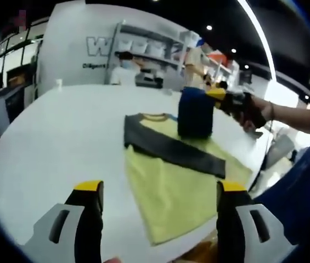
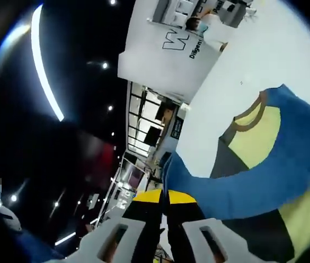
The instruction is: Fold the garment on the visible template until the final outline fits inside the template.
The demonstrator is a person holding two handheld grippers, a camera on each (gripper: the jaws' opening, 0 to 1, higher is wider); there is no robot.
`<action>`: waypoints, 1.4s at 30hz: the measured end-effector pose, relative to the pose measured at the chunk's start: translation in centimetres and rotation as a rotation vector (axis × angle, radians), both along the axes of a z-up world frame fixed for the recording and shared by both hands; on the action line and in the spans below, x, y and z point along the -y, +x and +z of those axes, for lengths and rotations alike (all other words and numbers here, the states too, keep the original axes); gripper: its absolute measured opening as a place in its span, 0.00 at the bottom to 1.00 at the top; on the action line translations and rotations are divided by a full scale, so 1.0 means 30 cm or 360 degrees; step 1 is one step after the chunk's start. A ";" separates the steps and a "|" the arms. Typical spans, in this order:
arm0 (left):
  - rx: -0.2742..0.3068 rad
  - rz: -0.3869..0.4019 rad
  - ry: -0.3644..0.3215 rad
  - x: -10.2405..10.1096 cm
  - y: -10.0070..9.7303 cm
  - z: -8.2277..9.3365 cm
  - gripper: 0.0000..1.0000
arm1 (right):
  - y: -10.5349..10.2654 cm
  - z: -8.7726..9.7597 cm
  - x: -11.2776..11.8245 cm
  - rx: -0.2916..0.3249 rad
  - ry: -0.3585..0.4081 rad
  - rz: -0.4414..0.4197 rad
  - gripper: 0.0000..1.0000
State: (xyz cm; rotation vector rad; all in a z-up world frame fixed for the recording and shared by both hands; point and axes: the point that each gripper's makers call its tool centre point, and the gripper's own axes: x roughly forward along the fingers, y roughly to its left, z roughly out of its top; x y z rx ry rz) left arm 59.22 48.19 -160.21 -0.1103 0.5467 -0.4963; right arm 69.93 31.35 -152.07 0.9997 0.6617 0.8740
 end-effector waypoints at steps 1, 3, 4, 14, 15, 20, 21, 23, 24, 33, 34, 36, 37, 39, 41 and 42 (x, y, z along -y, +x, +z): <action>-0.0003 -0.0002 -0.0003 0.003 -0.002 -0.001 0.84 | -0.011 -0.006 -0.007 -0.0004 -0.0004 0.0020 0.00; -0.0010 -0.0005 -0.0008 0.012 -0.005 -0.004 0.84 | -0.037 -0.014 -0.025 -0.0003 -0.0008 0.0061 0.00; -0.0015 -0.0008 -0.0009 0.014 -0.007 -0.009 0.84 | -0.053 -0.018 -0.035 0.0003 -0.0006 0.0079 0.00; -0.0060 -0.0015 -0.0008 0.012 -0.029 -0.043 0.83 | -0.239 -0.113 -0.122 0.0061 -0.0121 0.0391 0.00; -0.0061 -0.0014 -0.0011 0.011 -0.031 -0.044 0.83 | -0.247 -0.122 -0.126 0.0056 -0.0118 0.0392 0.00; -0.0075 -0.0016 -0.0008 0.007 -0.041 -0.055 0.83 | -0.283 -0.178 -0.134 0.0017 -0.0132 0.0377 0.00; -0.0076 -0.0017 -0.0007 0.006 -0.041 -0.057 0.83 | -0.283 -0.190 -0.132 0.0015 -0.0156 0.0367 0.00; -0.0083 -0.0017 -0.0007 0.003 -0.045 -0.063 0.83 | -0.293 -0.213 -0.136 0.0010 -0.0182 0.0379 0.00; -0.0084 -0.0016 -0.0006 0.001 -0.045 -0.064 0.83 | -0.298 -0.229 -0.139 -0.0008 -0.0187 0.0377 0.00; -0.0107 -0.0020 -0.0003 0.003 -0.061 -0.089 0.83 | -0.383 -0.340 -0.183 0.0058 -0.0422 0.0488 0.08; -0.0109 -0.0021 -0.0004 0.002 -0.064 -0.092 0.83 | -0.401 -0.342 -0.190 0.0064 -0.0433 0.0513 0.08; -0.0117 -0.0029 0.0010 -0.003 -0.071 -0.104 0.83 | -0.430 -0.346 -0.200 0.0148 -0.0496 0.0566 0.04; -0.0120 -0.0031 0.0016 -0.004 -0.073 -0.107 0.83 | -0.435 -0.347 -0.203 0.0171 -0.0516 0.0578 0.06; -0.0133 -0.0043 0.0032 -0.005 -0.086 -0.111 0.83 | -0.438 -0.340 -0.198 0.0194 -0.0532 0.0562 0.13; -0.0141 -0.0050 0.0034 -0.003 -0.097 -0.115 0.83 | -0.438 -0.324 -0.183 0.0222 -0.0534 0.0536 0.12; -0.0144 -0.0050 0.0031 -0.004 -0.100 -0.118 0.83 | -0.434 -0.305 -0.164 0.0247 -0.0537 0.0493 0.11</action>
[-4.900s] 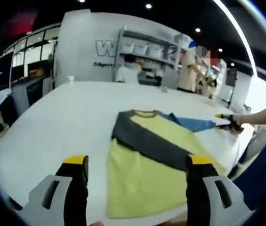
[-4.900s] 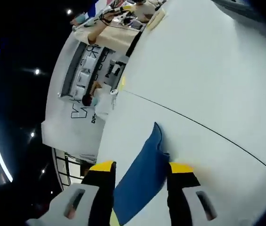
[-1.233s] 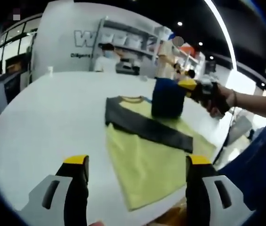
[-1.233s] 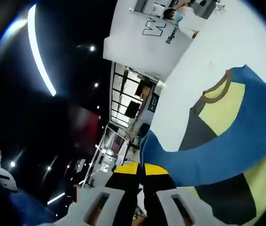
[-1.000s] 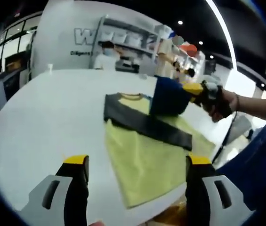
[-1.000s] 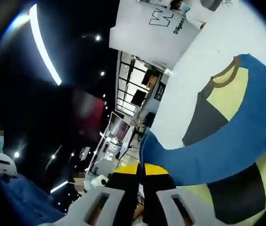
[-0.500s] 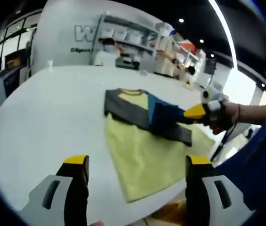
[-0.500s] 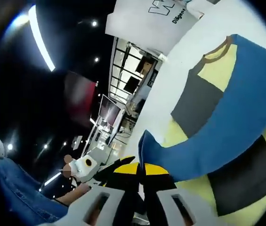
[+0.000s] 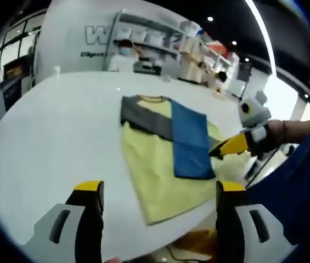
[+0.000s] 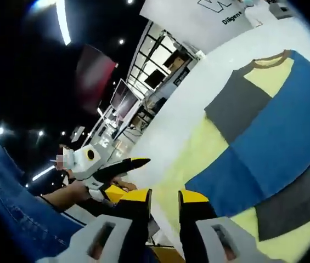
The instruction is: Fold the garment on the visible template until the final outline fits inside the template.
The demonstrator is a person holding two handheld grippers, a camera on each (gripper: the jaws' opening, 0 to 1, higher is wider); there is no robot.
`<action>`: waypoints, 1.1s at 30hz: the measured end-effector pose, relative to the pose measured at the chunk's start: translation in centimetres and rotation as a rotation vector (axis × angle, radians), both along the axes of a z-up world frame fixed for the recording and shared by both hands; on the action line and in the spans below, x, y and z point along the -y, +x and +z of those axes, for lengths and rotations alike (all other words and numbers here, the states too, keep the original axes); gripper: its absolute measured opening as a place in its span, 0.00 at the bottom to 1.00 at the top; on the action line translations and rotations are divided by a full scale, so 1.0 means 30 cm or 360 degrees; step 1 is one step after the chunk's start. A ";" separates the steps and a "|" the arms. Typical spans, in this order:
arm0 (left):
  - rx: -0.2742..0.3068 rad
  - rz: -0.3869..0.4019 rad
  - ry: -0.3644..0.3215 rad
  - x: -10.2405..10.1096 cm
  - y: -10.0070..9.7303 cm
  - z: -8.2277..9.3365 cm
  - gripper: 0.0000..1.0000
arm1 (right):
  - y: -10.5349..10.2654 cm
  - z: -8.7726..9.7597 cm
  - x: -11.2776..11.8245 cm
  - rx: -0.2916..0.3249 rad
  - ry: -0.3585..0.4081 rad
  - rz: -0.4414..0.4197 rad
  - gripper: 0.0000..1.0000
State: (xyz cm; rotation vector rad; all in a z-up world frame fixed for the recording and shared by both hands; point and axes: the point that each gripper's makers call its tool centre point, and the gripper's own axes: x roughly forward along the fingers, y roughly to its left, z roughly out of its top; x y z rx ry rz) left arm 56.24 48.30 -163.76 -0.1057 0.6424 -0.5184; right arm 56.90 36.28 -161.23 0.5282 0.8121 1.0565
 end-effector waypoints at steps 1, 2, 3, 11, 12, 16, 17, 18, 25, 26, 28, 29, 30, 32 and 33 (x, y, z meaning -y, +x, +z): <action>-0.0009 0.0001 -0.0007 0.001 -0.005 -0.006 0.82 | 0.005 0.011 0.014 0.0014 0.0010 -0.0034 0.10; -0.0015 0.0003 -0.0012 0.002 -0.008 -0.011 0.82 | 0.009 0.023 0.033 0.0027 0.0023 -0.0066 0.12; -0.0026 0.0008 -0.0026 0.002 -0.011 -0.021 0.81 | 0.012 0.031 0.056 0.0037 0.0026 -0.0105 0.14; -0.0099 0.0018 -0.0104 0.014 -0.039 -0.053 0.74 | -0.034 -0.026 0.403 0.0132 -0.0221 -0.0300 0.21; -0.0106 0.0024 -0.0120 0.014 -0.041 -0.060 0.73 | -0.035 -0.034 0.442 0.0122 -0.0242 -0.0341 0.21; -0.0152 0.0057 -0.0178 0.005 -0.043 -0.067 0.66 | -0.049 -0.059 0.594 0.0100 -0.0306 -0.0479 0.24; -0.0163 0.0059 -0.0191 0.002 -0.042 -0.066 0.64 | -0.051 -0.063 0.626 0.0088 -0.0310 -0.0517 0.25; -0.0172 0.0060 -0.0202 -0.001 -0.041 -0.066 0.61 | -0.054 -0.065 0.652 0.0082 -0.0312 -0.0550 0.25; -0.0224 0.0066 -0.0272 0.004 -0.024 -0.064 0.53 | -0.083 -0.105 0.788 0.0063 -0.0415 -0.0701 0.30; -0.0234 0.0061 -0.0278 0.013 -0.028 -0.064 0.53 | -0.085 -0.110 0.794 0.0065 -0.0427 -0.0708 0.30; -0.0251 0.0048 -0.0294 0.021 -0.027 -0.067 0.51 | -0.089 -0.128 0.801 0.0057 -0.0439 -0.0714 0.31; -0.0258 0.0037 -0.0297 0.028 -0.025 -0.071 0.51 | -0.088 -0.141 0.810 0.0054 -0.0446 -0.0720 0.32; -0.0273 0.0020 -0.0289 0.037 -0.026 -0.079 0.50 | -0.087 -0.145 0.811 0.0052 -0.0452 -0.0724 0.32; -0.0269 0.0002 -0.0284 0.046 -0.023 -0.076 0.47 | -0.084 -0.152 0.812 0.0053 -0.0460 -0.0721 0.32; -0.0267 -0.0009 -0.0290 0.051 -0.012 -0.074 0.46 | -0.084 -0.146 0.810 0.0051 -0.0460 -0.0723 0.32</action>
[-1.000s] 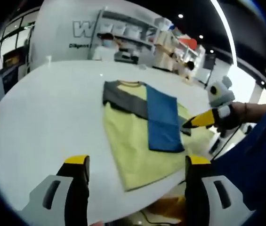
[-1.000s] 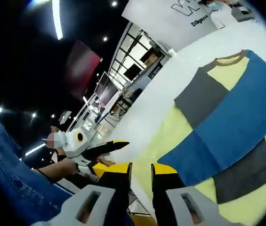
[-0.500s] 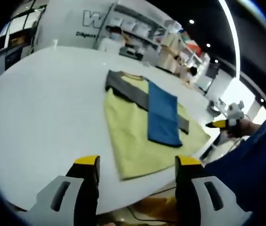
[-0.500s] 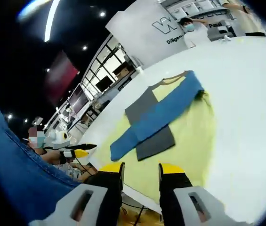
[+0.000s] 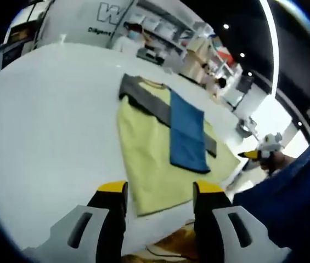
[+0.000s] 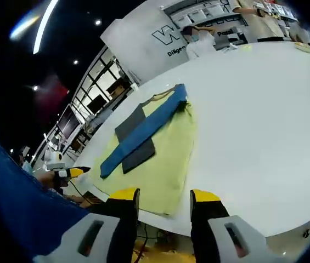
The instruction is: Fold the garment on the visible template until the final outline fits inside the template.
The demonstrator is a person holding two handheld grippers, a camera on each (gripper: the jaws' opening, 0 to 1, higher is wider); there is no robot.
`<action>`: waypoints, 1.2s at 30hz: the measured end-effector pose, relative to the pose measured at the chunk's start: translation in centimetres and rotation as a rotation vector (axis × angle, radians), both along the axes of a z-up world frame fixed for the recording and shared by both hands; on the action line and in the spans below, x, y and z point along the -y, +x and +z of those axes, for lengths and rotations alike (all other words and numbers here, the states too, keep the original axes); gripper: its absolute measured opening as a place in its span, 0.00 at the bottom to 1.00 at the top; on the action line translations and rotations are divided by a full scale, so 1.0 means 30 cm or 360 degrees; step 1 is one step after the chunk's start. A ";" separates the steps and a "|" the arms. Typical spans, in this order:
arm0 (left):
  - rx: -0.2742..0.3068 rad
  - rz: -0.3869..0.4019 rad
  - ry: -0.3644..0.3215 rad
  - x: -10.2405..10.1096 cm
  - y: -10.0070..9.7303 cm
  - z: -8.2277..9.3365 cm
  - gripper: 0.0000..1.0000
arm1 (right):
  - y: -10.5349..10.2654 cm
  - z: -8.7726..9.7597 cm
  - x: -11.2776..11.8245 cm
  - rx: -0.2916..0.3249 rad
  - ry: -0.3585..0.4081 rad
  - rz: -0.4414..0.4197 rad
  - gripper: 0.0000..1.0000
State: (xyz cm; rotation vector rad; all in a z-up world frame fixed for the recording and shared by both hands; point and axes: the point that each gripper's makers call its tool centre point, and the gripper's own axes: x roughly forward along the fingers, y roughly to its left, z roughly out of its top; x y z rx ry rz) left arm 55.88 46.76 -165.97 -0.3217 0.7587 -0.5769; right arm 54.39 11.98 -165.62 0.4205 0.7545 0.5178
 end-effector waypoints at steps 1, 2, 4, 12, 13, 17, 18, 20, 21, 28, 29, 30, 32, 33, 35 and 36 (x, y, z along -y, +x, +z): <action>-0.0001 -0.0003 -0.0009 0.004 0.007 0.003 0.46 | 0.004 0.000 0.000 0.0001 0.0007 -0.0007 0.32; 0.0003 -0.0003 -0.0019 0.008 0.014 0.007 0.46 | 0.006 0.003 -0.005 0.0003 0.0014 -0.0009 0.32; -0.0022 0.0001 -0.0079 0.018 0.031 0.008 0.45 | 0.011 0.001 -0.008 -0.0002 0.0022 -0.0013 0.32; -0.0082 -0.0028 -0.0097 -0.001 -0.002 0.007 0.43 | -0.001 -0.011 -0.016 -0.0037 0.0039 0.0014 0.32; -0.0088 -0.0028 -0.0100 -0.006 -0.010 0.008 0.43 | -0.004 -0.012 -0.017 -0.0039 0.0041 0.0017 0.32; -0.0149 -0.0036 -0.0109 -0.028 -0.063 -0.002 0.40 | -0.018 -0.021 -0.015 -0.0057 0.0055 0.0018 0.31; -0.0172 -0.0042 -0.0121 -0.031 -0.076 -0.004 0.39 | -0.019 -0.023 -0.015 -0.0062 0.0060 0.0017 0.31; -0.0190 -0.0042 -0.0151 -0.034 -0.088 -0.005 0.39 | -0.025 -0.021 -0.019 -0.0069 0.0067 0.0024 0.30; -0.0204 -0.0041 -0.0163 -0.023 -0.093 -0.005 0.38 | -0.025 -0.024 -0.016 -0.0071 0.0075 0.0021 0.30; -0.0177 0.0007 -0.0218 0.014 -0.046 -0.012 0.38 | -0.012 -0.026 -0.020 -0.0077 0.0105 0.0021 0.29; -0.0172 0.0006 -0.0219 0.017 -0.042 -0.013 0.38 | -0.009 -0.027 -0.020 -0.0075 0.0104 0.0025 0.29; -0.0158 0.0006 -0.0211 0.023 -0.031 -0.012 0.38 | -0.007 -0.028 -0.021 -0.0077 0.0104 0.0027 0.29; -0.0150 0.0009 -0.0203 0.031 -0.022 -0.013 0.38 | -0.001 -0.027 -0.024 -0.0076 0.0110 0.0032 0.29; -0.0150 0.0012 -0.0205 0.036 -0.019 -0.013 0.39 | 0.003 -0.028 -0.025 -0.0076 0.0112 0.0036 0.29; -0.0151 0.0013 -0.0212 0.029 -0.013 -0.015 0.39 | 0.006 -0.028 -0.028 -0.0078 0.0116 0.0042 0.28; -0.0150 0.0013 -0.0209 0.028 -0.013 -0.016 0.39 | 0.008 -0.030 -0.033 -0.0082 0.0120 0.0051 0.28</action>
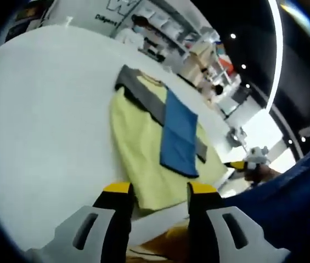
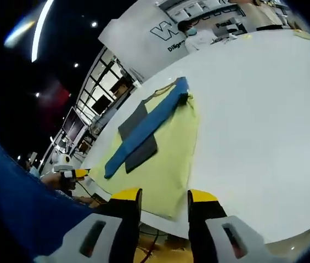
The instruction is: Fold the garment on the visible template until the final outline fits inside the template.
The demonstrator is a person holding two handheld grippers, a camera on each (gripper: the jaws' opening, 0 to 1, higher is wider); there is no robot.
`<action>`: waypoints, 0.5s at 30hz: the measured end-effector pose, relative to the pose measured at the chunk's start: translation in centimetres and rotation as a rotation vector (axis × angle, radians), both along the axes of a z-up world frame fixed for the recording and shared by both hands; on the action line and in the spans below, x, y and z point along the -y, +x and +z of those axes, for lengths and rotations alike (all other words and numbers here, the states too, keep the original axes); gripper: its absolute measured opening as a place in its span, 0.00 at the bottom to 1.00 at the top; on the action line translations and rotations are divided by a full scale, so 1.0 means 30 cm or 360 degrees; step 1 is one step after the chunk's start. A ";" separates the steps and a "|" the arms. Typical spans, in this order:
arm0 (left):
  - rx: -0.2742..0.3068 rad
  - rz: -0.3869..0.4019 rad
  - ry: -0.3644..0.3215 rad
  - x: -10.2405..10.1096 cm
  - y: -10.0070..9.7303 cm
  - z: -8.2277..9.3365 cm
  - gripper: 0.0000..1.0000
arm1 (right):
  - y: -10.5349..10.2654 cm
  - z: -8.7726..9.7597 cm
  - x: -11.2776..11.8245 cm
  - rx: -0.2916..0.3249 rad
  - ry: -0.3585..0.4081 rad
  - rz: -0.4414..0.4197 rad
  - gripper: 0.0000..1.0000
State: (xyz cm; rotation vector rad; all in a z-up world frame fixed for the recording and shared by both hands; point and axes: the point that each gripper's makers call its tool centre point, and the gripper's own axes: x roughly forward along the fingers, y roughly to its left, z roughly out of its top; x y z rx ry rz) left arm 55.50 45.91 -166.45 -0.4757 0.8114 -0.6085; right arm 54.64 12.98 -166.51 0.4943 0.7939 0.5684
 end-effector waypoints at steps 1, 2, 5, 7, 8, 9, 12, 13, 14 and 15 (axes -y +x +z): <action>0.0001 -0.0001 0.0002 0.001 -0.002 -0.001 0.38 | 0.000 0.000 -0.002 -0.0001 0.0002 0.0005 0.28; 0.0000 0.0000 0.0006 -0.001 -0.002 -0.002 0.38 | 0.001 -0.001 -0.010 -0.0003 0.0015 0.0019 0.27; -0.0002 0.0005 0.0006 -0.004 -0.002 -0.004 0.37 | 0.007 0.002 -0.021 0.0000 0.0029 0.0025 0.26; -0.0005 0.0022 0.0009 -0.007 -0.001 -0.005 0.37 | 0.020 0.002 -0.032 0.0004 0.0044 0.0025 0.25; -0.0005 0.0027 0.0008 -0.009 -0.001 -0.006 0.37 | 0.024 0.002 -0.035 0.0004 0.0045 0.0029 0.25; -0.0005 0.0031 0.0008 -0.010 -0.001 -0.006 0.36 | 0.027 0.002 -0.039 0.0005 0.0046 0.0032 0.25; -0.0008 0.0034 0.0005 -0.013 -0.001 -0.008 0.36 | 0.020 -0.006 -0.048 -0.0006 0.0054 0.0064 0.23; -0.0009 0.0032 0.0004 -0.014 -0.002 -0.010 0.36 | 0.013 -0.007 -0.051 -0.0009 0.0050 0.0071 0.22; -0.0012 0.0030 0.0008 -0.013 -0.004 -0.013 0.35 | 0.005 -0.008 -0.053 -0.0013 0.0047 0.0077 0.22; -0.0016 0.0032 0.0010 -0.013 -0.006 -0.014 0.33 | 0.001 -0.009 -0.052 -0.0015 0.0047 0.0078 0.21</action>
